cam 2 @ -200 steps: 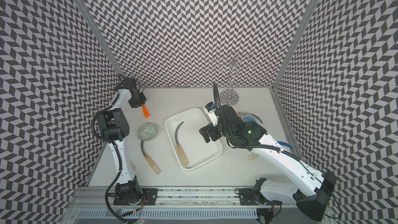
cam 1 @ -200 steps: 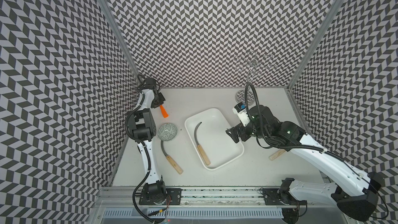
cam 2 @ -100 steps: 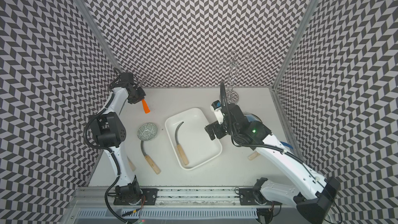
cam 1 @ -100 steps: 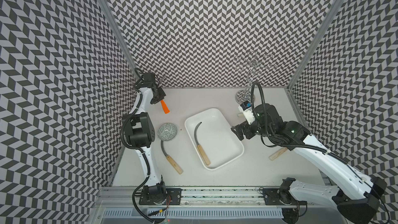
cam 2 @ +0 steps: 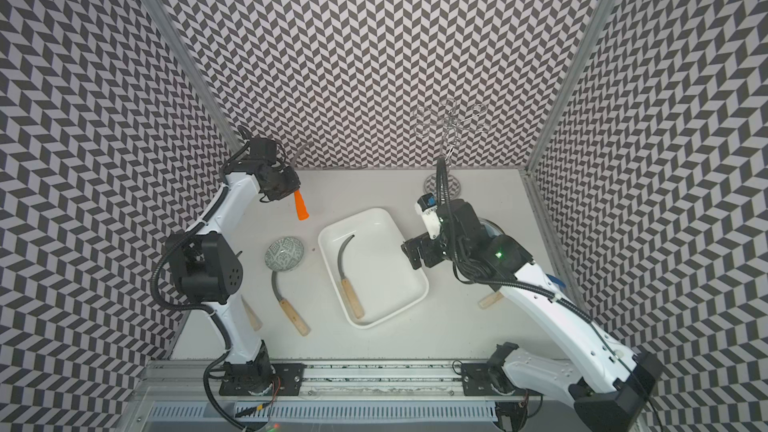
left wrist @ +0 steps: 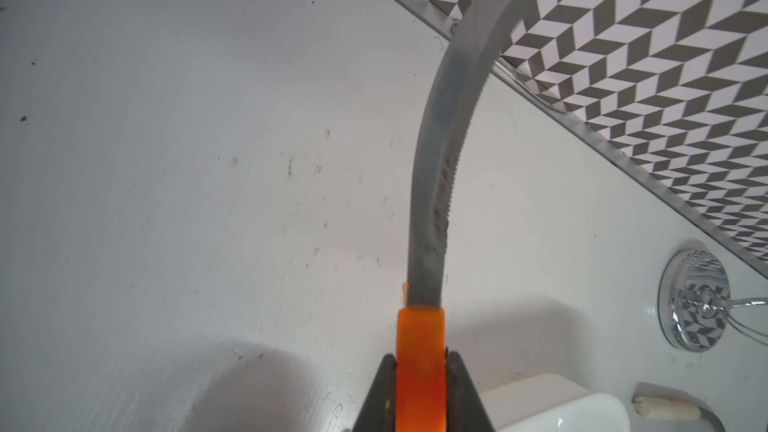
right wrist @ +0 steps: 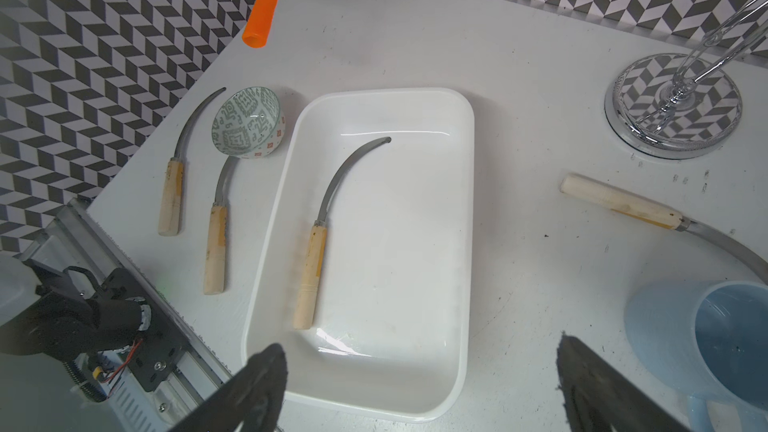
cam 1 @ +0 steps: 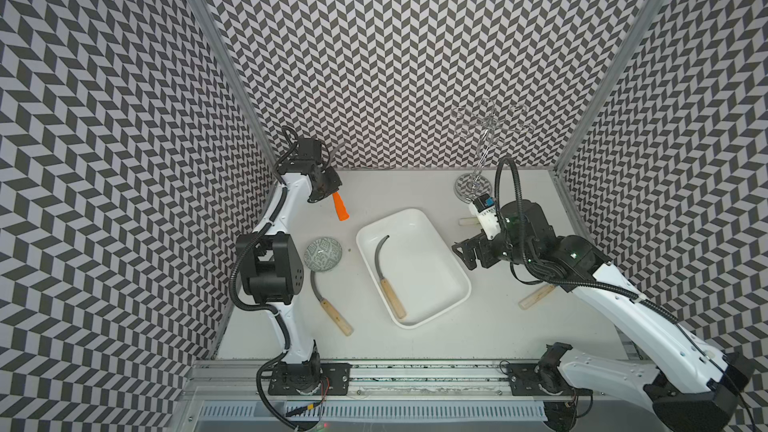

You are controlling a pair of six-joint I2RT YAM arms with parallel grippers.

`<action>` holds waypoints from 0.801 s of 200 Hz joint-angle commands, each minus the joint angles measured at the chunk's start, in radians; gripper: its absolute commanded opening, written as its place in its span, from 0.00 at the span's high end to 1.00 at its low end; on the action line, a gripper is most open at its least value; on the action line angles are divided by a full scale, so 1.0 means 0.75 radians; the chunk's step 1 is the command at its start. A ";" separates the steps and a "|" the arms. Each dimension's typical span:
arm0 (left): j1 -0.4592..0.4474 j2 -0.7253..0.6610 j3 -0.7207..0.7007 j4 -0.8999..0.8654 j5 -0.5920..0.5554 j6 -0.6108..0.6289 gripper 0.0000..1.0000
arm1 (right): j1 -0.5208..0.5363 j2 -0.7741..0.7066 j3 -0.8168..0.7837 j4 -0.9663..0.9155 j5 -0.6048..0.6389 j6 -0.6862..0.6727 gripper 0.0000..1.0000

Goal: Put small sickles into storage boxes
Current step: Pick up the sickle at the center of the board, then place the sickle in the storage box.

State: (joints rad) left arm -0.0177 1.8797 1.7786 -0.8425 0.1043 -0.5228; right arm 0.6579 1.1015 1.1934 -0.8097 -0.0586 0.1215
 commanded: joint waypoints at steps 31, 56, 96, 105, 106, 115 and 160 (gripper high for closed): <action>-0.048 -0.252 -0.216 0.066 0.020 -0.086 0.92 | -0.002 -0.064 -0.043 -0.015 -0.040 0.048 0.00; -0.075 -0.345 -0.291 0.067 0.028 -0.095 0.92 | -0.002 -0.085 -0.076 -0.020 -0.056 0.065 0.00; -0.106 -0.467 -0.419 0.104 0.067 -0.092 0.92 | -0.001 -0.087 -0.085 -0.032 -0.035 0.137 0.00; -0.118 -0.490 -0.451 0.112 0.067 -0.092 0.92 | -0.001 -0.086 -0.073 -0.033 -0.015 0.163 0.00; -0.121 -0.493 -0.454 0.114 0.067 -0.092 0.92 | 0.000 -0.086 -0.072 -0.032 -0.013 0.167 0.00; -0.132 -0.509 -0.481 0.118 0.073 -0.095 0.92 | -0.002 -0.086 -0.061 -0.021 0.001 0.192 0.00; -0.177 -0.547 -0.547 0.114 0.107 -0.096 0.92 | -0.001 -0.094 -0.048 0.011 0.017 0.298 0.00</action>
State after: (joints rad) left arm -0.1337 1.4956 1.3735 -0.7834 0.1627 -0.5858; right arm 0.6579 1.0538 1.1252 -0.8368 -0.0540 0.2840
